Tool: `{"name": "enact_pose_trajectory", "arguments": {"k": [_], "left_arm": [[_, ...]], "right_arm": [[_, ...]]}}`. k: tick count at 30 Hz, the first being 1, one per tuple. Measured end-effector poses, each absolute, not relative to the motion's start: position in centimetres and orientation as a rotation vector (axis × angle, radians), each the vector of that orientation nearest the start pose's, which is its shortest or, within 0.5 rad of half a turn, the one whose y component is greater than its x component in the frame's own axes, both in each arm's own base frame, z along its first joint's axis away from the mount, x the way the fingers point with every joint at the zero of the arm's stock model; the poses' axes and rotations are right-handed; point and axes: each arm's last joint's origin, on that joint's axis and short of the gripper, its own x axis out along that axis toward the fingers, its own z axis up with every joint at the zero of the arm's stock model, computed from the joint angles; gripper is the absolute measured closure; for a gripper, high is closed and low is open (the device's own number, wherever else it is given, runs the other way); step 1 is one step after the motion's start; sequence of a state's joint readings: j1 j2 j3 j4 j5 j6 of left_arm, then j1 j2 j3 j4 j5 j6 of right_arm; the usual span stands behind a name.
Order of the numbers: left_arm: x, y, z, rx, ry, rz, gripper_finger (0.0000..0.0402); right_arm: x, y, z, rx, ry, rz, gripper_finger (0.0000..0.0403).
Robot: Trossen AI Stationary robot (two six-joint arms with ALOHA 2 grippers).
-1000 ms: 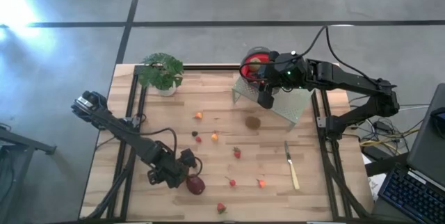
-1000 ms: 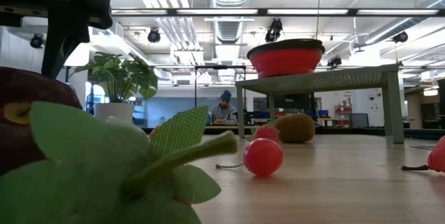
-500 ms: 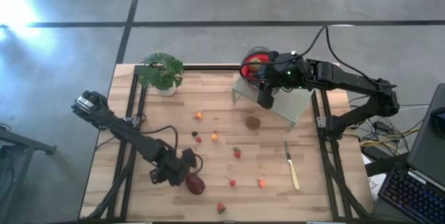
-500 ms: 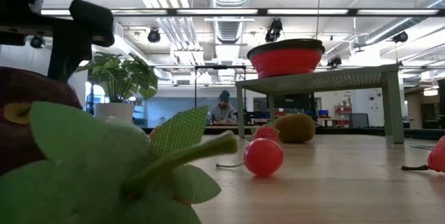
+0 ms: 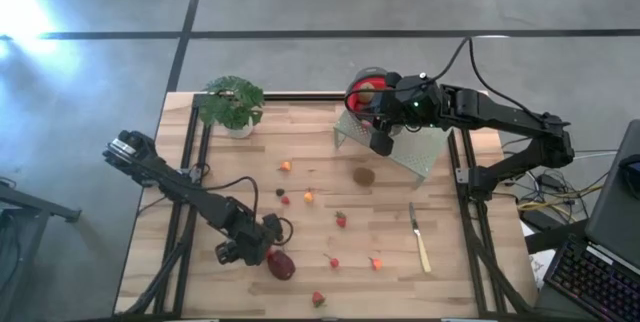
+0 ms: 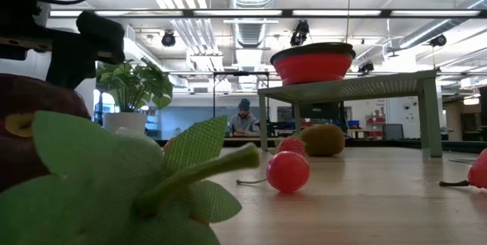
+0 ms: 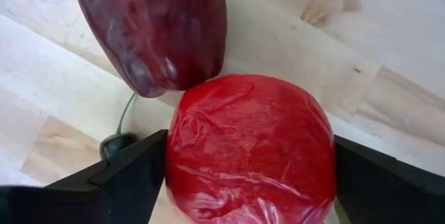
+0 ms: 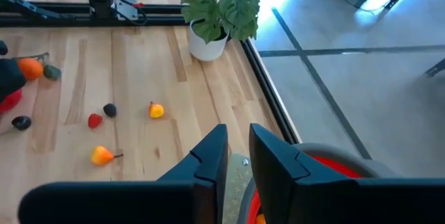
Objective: Pick & Place Fruit
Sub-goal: Put the red apple into the red strainer bowl
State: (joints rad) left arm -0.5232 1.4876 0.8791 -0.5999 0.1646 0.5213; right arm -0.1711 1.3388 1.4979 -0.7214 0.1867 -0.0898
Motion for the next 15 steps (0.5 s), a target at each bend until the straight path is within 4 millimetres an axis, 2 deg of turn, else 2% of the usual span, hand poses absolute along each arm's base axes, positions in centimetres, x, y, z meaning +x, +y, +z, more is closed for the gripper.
{"name": "enact_pose_trajectory", "arguments": {"k": [5, 15], "left_arm": [[22.93, -13.76, 18.58, 0.653, 1.036, -0.908, 0.0066], [22.3, -13.2, 19.38, 0.539, 1.101, -0.824, 0.0066]], "right_arm": [[26.83, -5.18, 40.73, -0.091, 0.579, -0.323, 0.0355], [26.83, -5.16, 40.73, -0.091, 0.579, -0.322, 0.0333]]}}
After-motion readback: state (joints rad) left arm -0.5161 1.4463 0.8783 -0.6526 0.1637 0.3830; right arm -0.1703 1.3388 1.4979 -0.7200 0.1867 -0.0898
